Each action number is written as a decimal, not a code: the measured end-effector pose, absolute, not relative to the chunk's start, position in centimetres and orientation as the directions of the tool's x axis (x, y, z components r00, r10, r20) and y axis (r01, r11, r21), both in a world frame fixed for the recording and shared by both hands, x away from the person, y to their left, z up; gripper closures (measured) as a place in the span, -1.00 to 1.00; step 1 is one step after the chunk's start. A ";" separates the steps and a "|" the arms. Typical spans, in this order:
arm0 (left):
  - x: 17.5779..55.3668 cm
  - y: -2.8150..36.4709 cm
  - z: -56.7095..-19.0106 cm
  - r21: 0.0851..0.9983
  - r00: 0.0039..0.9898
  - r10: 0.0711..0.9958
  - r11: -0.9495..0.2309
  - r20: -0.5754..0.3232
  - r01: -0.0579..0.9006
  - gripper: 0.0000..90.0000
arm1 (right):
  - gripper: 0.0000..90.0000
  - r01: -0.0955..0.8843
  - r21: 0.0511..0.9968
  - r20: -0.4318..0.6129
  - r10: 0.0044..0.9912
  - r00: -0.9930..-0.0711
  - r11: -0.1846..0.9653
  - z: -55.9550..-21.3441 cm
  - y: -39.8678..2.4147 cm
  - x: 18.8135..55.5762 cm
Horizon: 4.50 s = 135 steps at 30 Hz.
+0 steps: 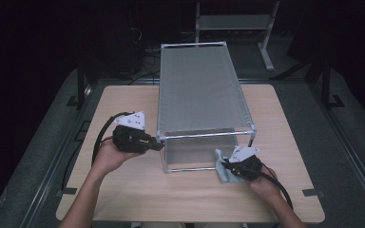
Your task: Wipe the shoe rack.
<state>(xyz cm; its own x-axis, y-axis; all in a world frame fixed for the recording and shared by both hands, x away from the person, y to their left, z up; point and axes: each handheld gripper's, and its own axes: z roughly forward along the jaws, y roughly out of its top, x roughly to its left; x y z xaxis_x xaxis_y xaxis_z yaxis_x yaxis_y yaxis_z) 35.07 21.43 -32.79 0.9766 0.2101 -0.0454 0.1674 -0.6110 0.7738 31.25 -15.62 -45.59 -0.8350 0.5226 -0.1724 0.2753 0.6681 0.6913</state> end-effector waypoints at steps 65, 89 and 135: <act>36.2 24.0 -32.6 0.761 0.955 0.293 -0.611 -0.041 0.220 0.77 | 0.87 0.164 0.757 -0.131 0.393 -0.910 0.632 -43.3 -12.5 29.5; 37.1 27.9 -32.4 0.752 0.937 0.348 -0.609 -0.034 0.253 0.77 | 0.87 0.294 0.761 0.099 0.344 -0.934 0.579 -43.5 -17.0 30.4; 38.3 31.4 -32.4 0.751 0.893 0.447 -0.571 -0.055 0.332 0.76 | 0.87 0.154 0.796 0.005 0.248 -0.969 0.585 -37.7 -15.2 31.7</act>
<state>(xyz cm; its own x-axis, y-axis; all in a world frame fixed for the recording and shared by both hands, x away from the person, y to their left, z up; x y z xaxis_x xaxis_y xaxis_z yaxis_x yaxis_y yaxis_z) 38.31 31.41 -32.37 0.8928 0.4472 -0.0547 0.3319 -0.5707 0.7511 31.70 -15.22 -37.72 -0.9687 0.2481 0.0053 0.1543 0.5853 0.7960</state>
